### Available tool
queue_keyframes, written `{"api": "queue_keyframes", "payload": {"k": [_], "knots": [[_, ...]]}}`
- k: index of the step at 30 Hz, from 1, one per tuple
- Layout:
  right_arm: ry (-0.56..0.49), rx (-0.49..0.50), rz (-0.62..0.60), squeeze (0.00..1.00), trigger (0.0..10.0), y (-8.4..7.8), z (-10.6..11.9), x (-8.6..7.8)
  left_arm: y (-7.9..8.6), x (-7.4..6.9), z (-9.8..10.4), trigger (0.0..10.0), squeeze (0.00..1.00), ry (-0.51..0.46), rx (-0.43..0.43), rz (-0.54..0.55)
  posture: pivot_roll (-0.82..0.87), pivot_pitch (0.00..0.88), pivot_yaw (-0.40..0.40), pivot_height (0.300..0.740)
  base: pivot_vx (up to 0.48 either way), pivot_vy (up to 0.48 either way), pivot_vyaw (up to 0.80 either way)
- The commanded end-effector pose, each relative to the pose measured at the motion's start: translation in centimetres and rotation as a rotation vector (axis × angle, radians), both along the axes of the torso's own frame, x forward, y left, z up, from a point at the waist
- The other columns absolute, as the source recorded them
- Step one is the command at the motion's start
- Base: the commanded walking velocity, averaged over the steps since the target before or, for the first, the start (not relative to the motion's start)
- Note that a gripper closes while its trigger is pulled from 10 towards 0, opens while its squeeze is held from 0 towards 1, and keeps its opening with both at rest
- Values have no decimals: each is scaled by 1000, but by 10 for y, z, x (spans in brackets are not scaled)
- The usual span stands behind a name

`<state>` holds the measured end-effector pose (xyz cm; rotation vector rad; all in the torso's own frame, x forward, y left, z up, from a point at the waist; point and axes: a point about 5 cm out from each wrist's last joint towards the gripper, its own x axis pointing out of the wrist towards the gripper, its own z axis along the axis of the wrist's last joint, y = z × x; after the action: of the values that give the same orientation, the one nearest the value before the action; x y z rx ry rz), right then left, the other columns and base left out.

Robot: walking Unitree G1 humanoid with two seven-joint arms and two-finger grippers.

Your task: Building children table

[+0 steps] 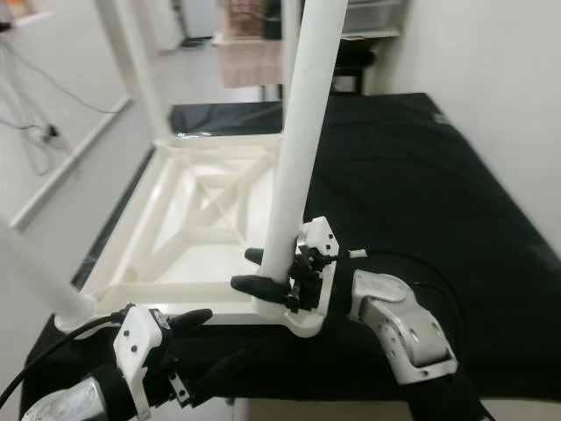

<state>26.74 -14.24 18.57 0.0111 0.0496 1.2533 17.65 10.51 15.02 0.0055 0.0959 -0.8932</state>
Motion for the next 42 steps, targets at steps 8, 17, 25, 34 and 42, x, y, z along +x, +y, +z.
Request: {"api": "queue_keyframes", "payload": {"k": [8,17,25,34,42], "knots": [[-30,-16,61,0,10000,7,4,0,0,-8,0,10000,0,-5,61,-21,25,145,19,740,0,0,0],[-8,19,-155,0,10000,-3,-9,34,1,-13,0,10000,0,7,87,-15,47,159,19,740,0,-263,0],[6,40,-90,0,10000,-3,-7,28,1,-14,1,10000,0,11,78,-10,49,167,25,740,0,-116,0],[11,45,-6,0,10000,-1,-11,19,1,-15,1,10000,0,9,91,-12,51,170,28,740,0,0,0],[-42,-16,3,0,10000,5,-15,22,3,-17,3,10000,0,4,101,-3,55,181,31,740,0,0,0]]}}
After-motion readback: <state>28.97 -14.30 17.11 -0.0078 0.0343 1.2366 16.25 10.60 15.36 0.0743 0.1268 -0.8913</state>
